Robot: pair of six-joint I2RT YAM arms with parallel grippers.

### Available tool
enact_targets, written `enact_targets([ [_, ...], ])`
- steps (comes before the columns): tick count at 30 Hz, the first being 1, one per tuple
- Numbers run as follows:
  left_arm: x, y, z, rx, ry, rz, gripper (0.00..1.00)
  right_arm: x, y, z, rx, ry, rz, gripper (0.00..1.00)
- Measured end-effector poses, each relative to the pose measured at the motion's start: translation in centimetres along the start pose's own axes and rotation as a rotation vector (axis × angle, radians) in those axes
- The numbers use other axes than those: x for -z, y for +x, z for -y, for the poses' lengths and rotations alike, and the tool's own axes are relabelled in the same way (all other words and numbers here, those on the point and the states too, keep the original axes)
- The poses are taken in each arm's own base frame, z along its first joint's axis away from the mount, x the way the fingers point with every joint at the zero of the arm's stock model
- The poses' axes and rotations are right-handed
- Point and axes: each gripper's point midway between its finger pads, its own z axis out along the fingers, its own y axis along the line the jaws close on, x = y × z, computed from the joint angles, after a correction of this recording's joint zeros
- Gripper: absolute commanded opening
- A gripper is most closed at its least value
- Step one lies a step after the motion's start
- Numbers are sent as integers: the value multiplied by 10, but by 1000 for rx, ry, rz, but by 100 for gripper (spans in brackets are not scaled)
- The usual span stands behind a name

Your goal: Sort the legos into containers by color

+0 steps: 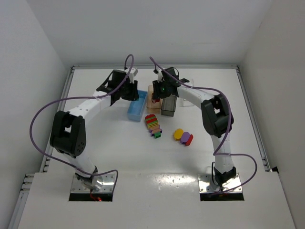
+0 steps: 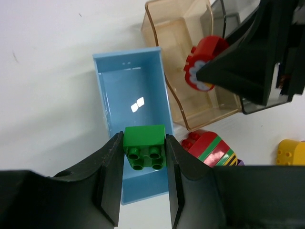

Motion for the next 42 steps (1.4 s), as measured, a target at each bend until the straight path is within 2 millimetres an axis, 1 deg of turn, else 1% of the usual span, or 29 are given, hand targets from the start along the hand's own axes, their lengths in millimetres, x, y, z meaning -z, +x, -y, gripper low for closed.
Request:
enact_targets([
  [2,-4,7,1,-3,-4,-24,13,0,-2,3,1,17,6,32],
  [3,-6,12,1,-4,-7,-40,17,0,-2,4,2,22,7,48],
  [4,-9,17,1,-5,-10,-56,24,0,-2,5,2,26,7,53],
  [5,-11,21,1,-4,-14,-73,28,0,-2,5,5,27,7,58],
  [6,-13,26,0,-3,-18,-87,41,0,-2,5,7,27,6,71],
  [7,-15,29,0,-4,-21,-99,48,0,-2,5,7,28,7,76],
  [8,-16,33,-1,-5,-26,-112,55,0,-2,6,15,27,7,79],
  [10,-16,36,-2,0,-30,-124,64,0,-2,6,23,26,6,86],
  [11,-16,37,-2,-1,-30,-125,67,0,-1,6,25,25,6,87],
  [14,-16,36,0,1,-19,-125,70,2,1,5,42,16,8,88],
  [16,-15,33,5,0,6,-117,70,10,6,5,55,6,2,88],
  [18,-13,28,15,-6,61,-97,70,27,9,3,86,-3,9,88],
  [20,-3,24,30,-28,143,-68,70,52,5,2,129,-6,42,88],
  [22,13,20,48,-69,230,-38,70,88,3,6,177,2,85,88],
  [23,22,16,61,-100,289,-22,70,109,-1,10,208,11,127,88],
  [24,29,12,74,-136,343,-3,70,129,-1,16,232,27,157,88],
  [25,35,9,89,-175,403,14,70,154,0,25,262,53,194,88],
  [26,39,10,102,-213,462,18,70,172,4,31,283,73,212,88],
  [27,43,14,116,-251,517,11,70,190,9,40,301,106,230,88],
  [28,44,20,127,-281,566,-5,70,199,15,46,315,127,229,88],
  [29,44,25,138,-308,615,-19,70,217,29,55,316,163,230,88],
  [30,41,32,150,-351,660,-39,70,226,42,61,319,185,215,88],
  [32,33,47,167,-427,714,-75,70,236,75,73,304,223,162,90],
  [35,18,78,195,-580,779,-126,70,246,139,94,234,273,21,92],
  [37,11,99,210,-690,819,-148,71,255,167,103,192,312,-47,94],
  [38,8,109,215,-738,840,-158,71,261,178,107,170,328,-68,95],
  [39,5,121,221,-797,869,-164,72,267,182,110,158,340,-77,97],
  [41,0,138,229,-886,924,-165,74,279,182,118,138,378,-69,97],
  [42,-3,145,230,-923,948,-167,74,284,181,123,123,398,-69,99],
])
